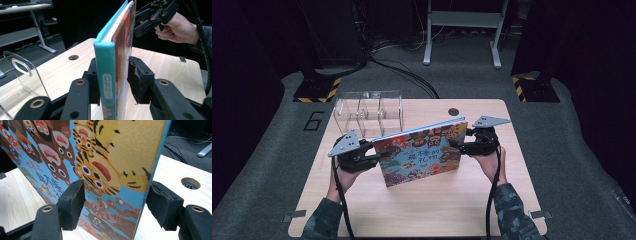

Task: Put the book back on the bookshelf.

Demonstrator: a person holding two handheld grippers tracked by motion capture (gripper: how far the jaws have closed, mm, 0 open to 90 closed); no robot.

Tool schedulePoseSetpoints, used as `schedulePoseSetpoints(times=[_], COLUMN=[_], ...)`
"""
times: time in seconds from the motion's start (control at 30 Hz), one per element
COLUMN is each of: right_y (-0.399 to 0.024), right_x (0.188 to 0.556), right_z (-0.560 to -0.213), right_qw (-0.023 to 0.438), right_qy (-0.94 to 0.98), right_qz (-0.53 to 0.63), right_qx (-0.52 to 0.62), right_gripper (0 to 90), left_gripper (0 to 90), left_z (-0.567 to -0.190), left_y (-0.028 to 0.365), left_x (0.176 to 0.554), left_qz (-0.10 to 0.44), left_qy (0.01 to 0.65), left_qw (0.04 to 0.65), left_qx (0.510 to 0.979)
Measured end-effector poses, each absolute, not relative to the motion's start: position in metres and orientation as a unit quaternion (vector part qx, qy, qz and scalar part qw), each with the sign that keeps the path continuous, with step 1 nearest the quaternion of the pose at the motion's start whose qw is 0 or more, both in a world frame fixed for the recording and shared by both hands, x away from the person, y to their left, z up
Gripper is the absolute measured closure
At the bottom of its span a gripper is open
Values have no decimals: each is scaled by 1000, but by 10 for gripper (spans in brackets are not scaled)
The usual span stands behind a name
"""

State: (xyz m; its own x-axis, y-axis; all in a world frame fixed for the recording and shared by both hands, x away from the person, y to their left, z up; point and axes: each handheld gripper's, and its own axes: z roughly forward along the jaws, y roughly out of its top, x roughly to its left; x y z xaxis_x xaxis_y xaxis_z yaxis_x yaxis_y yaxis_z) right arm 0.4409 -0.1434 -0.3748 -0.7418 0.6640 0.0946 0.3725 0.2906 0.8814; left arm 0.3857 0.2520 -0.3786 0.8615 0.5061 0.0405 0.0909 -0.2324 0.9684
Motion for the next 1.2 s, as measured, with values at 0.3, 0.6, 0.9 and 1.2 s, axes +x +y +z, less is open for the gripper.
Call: schedulePoseSetpoints(times=[0.3,0.6,0.9,1.2], right_y=[-144,-144,-141,-138], right_x=[440,439,440,439], right_z=[-375,-375,-374,-370], right_qw=[144,146,151,154], right_qy=[789,789,792,799], right_qz=[499,497,489,475], right_qx=[328,329,333,334], right_gripper=[330,328,319,312], left_gripper=[567,557,605,623], left_z=[-374,-370,-359,-345], left_y=[250,243,239,229], left_x=[394,396,397,401], left_qz=[138,125,131,142], left_qy=[196,196,206,196], left_qw=[602,581,562,541], left_qx=[762,780,790,805])
